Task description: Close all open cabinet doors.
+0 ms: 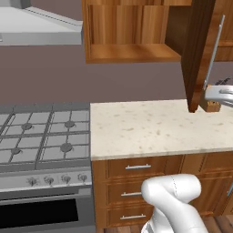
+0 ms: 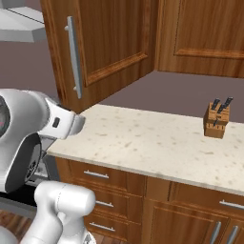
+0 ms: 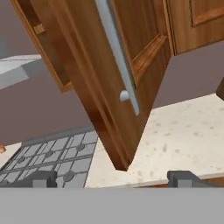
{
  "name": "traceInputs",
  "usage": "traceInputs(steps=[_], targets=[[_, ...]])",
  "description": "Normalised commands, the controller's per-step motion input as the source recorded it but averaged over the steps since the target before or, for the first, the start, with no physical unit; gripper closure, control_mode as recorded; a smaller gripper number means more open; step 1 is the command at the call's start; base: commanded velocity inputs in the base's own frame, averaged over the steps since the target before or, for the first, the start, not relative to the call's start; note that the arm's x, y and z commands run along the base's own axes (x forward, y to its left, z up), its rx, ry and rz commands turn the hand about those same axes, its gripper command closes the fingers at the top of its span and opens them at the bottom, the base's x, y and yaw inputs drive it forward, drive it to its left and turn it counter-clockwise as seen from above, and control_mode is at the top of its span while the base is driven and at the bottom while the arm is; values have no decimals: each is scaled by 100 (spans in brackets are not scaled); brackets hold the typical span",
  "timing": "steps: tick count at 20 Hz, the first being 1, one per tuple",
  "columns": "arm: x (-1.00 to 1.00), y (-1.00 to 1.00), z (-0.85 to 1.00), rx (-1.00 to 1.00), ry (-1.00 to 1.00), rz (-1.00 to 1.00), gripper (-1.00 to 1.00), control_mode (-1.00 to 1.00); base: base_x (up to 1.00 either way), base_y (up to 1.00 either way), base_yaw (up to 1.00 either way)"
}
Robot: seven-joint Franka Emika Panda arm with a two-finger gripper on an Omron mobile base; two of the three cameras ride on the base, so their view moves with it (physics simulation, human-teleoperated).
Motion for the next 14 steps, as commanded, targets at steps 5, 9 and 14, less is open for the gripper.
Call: traceInputs(steps=[5, 9, 14], targets=[[-1, -61, 41, 15, -8, 0, -100, -100, 0, 0, 0], [38, -57, 18, 10, -3, 4, -100, -100, 0, 0, 0], [81, -20, 0, 5, -3, 10, -100, -100, 0, 0, 0]])
